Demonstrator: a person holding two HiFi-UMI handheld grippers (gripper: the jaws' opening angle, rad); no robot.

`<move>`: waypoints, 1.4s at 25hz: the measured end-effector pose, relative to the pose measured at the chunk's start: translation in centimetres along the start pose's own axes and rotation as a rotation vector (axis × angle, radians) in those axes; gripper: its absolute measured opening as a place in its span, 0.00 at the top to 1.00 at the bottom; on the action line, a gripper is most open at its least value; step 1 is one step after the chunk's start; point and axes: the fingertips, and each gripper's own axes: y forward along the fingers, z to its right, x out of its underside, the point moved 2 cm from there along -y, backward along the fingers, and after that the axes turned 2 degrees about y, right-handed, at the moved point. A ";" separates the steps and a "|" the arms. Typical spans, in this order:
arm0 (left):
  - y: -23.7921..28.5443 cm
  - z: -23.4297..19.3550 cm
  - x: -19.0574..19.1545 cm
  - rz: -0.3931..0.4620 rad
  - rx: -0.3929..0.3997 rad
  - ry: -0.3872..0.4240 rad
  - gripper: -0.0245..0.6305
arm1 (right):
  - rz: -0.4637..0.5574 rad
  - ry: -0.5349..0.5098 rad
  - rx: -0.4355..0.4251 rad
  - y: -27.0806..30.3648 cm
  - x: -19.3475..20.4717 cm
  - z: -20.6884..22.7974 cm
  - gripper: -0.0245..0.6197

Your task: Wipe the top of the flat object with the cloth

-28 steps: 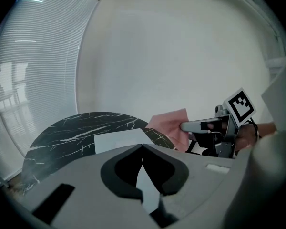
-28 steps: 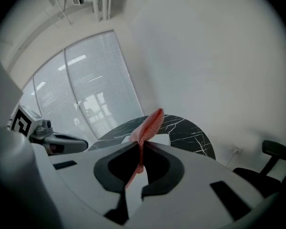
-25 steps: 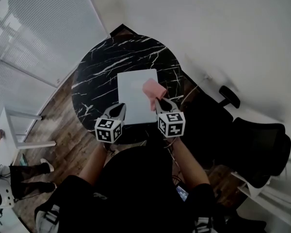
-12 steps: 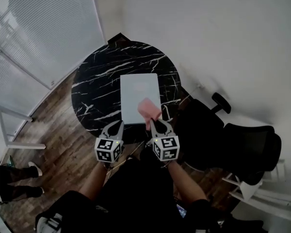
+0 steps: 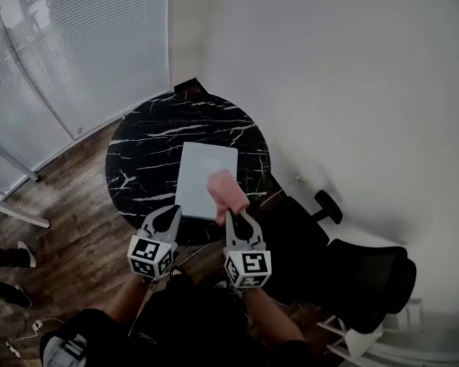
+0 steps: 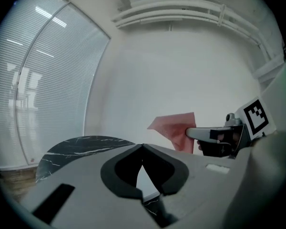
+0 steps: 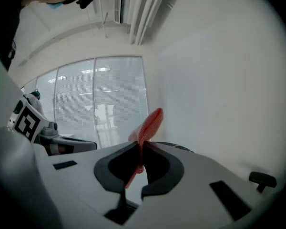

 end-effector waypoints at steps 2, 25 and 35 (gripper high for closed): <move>-0.2 1.4 -1.0 0.018 -0.016 0.016 0.96 | 0.027 0.007 -0.012 -1.5 -1.7 0.3 0.95; -2.0 11.0 -7.6 0.216 -0.048 0.120 0.96 | 0.188 -0.044 -0.118 -9.3 -7.2 3.2 0.95; -2.2 11.4 -6.8 0.203 -0.059 0.129 0.96 | 0.169 -0.044 -0.097 -9.8 -6.6 4.5 0.95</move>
